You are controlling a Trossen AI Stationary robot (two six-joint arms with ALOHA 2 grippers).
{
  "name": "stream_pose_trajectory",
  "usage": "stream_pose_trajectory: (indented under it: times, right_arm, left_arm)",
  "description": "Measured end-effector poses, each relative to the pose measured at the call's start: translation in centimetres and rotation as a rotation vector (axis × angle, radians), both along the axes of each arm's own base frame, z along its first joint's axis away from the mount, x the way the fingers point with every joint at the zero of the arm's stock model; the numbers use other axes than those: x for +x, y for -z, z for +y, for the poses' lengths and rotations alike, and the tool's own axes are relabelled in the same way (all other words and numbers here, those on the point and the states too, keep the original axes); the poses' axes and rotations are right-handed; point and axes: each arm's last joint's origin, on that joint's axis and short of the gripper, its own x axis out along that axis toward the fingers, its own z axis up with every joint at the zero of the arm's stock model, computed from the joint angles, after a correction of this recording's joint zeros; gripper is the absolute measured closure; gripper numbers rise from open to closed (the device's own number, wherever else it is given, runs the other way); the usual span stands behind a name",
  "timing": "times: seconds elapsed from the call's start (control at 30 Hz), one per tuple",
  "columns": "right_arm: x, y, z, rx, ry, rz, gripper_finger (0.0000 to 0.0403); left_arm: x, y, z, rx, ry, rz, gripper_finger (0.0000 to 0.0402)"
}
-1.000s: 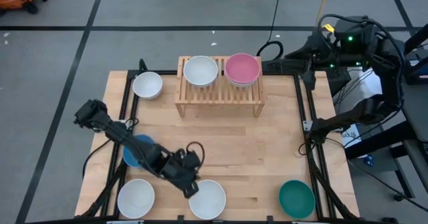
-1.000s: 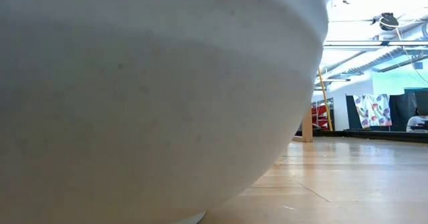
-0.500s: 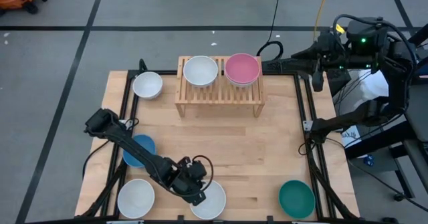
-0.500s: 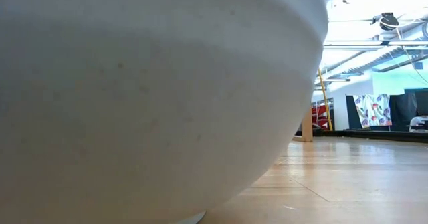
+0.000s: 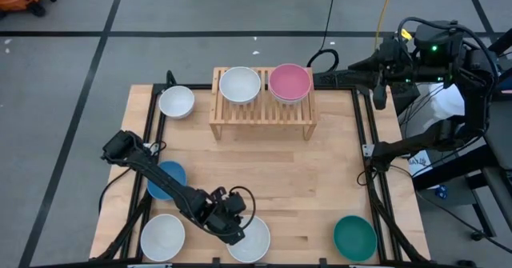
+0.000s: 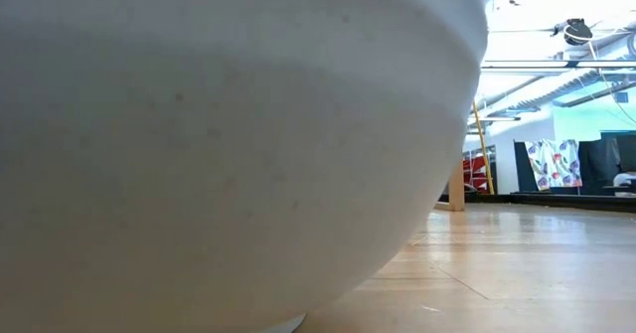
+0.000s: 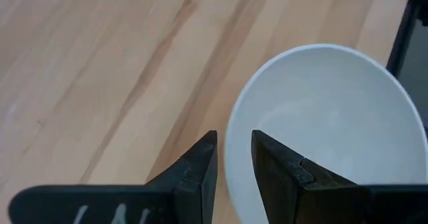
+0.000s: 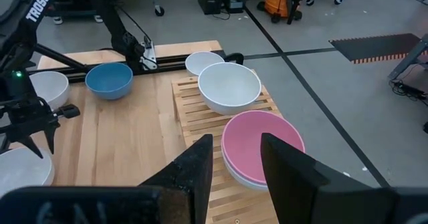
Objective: Place and stack bowls onto a shelf
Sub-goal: Stack the white bowl on top of the white bowl on the shelf
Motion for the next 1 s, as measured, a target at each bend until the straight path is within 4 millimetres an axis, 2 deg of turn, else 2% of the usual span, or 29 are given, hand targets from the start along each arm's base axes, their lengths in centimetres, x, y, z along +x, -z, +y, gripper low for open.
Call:
stream_pose_trajectory:
  times: [0.4, 1.0]
  right_arm:
    - [0.0, 0.0, 0.0, -0.002, -0.001, 0.001, 0.0282]
    - [0.0, 0.0, 0.0, 0.001, 0.0, 0.0, 0.0282]
  left_arm:
    - [0.0, 0.2, 0.0, -0.002, 0.023, 0.024, 0.0305]
    - [1.2, 4.5, -0.5, -0.024, 0.029, 0.144, 0.0305]
